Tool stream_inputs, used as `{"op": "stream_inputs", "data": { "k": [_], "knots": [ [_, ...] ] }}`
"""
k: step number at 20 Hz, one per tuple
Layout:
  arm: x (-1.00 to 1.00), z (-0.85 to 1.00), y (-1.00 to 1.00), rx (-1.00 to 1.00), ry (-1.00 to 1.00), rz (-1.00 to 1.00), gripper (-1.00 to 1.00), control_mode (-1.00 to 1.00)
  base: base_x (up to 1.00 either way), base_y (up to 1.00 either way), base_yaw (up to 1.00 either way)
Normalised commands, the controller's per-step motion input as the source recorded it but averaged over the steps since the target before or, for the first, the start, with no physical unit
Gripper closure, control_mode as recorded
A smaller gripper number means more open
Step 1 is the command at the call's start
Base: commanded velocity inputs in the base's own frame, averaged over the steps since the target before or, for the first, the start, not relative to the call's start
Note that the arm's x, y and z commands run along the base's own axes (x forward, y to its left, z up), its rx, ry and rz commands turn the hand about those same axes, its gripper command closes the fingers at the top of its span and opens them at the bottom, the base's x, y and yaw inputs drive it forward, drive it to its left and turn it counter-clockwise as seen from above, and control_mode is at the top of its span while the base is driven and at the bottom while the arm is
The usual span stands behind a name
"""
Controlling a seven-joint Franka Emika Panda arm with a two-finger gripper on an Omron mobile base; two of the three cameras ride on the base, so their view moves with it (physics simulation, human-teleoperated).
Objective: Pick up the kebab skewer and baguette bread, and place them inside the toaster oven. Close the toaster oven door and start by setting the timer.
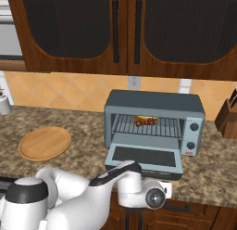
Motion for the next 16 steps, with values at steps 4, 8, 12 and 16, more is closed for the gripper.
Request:
{"op": "stream_inputs", "data": {
  "k": [4,8,12,16],
  "knots": [
    [0.12,-0.13,-0.02,0.00,0.00,0.00,-1.00,-1.00,0.00,0.00,0.00],
    [0.14,-0.22,0.00,0.00,0.00,0.00,-1.00,-1.00,0.00,0.00,0.00],
    [0.22,-0.27,0.00,-0.01,0.00,0.00,-1.00,-1.00,0.00,0.00,0.00],
    [0.22,-0.15,0.00,0.00,0.00,0.00,-1.00,-1.00,0.00,0.00,0.00]
  ]
}}
